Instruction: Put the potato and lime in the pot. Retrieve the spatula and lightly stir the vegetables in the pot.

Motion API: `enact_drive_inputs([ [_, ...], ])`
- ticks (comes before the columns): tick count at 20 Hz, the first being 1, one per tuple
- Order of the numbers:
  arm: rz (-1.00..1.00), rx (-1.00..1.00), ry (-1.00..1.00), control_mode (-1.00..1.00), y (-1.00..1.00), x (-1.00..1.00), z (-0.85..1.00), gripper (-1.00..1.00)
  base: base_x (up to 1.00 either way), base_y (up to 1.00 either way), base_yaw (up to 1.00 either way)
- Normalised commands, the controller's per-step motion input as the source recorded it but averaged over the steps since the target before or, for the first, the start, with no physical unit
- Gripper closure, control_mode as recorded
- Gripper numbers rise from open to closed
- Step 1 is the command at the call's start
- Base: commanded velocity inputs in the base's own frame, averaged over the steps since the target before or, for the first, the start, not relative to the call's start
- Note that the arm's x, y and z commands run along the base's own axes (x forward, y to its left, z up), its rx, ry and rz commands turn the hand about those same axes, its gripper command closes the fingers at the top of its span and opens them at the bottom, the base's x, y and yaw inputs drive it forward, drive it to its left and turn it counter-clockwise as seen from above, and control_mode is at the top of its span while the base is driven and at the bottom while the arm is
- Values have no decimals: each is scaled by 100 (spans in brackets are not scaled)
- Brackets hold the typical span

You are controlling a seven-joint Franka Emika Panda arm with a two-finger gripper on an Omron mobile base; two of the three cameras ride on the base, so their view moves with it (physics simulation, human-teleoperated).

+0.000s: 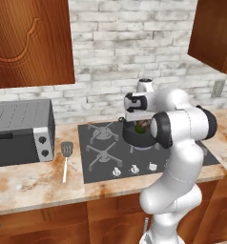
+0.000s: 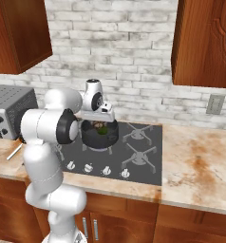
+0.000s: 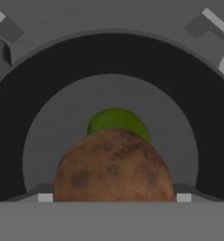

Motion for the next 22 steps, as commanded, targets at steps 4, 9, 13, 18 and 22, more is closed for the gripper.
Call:
enact_drive_inputs([
  [4, 0, 0, 0, -100, -6, 6, -63, 100, 0, 0, 0],
  [9, 0, 0, 0, -100, -1, 0, -14, 100, 0, 0, 0],
  [13, 0, 0, 0, -100, 0, 0, 0, -100, 0, 0, 0],
  [18, 0, 0, 0, -100, 0, 0, 5, -100, 0, 0, 0],
  [22, 0, 0, -1, -100, 6, -5, 29, -100, 0, 0, 0],
])
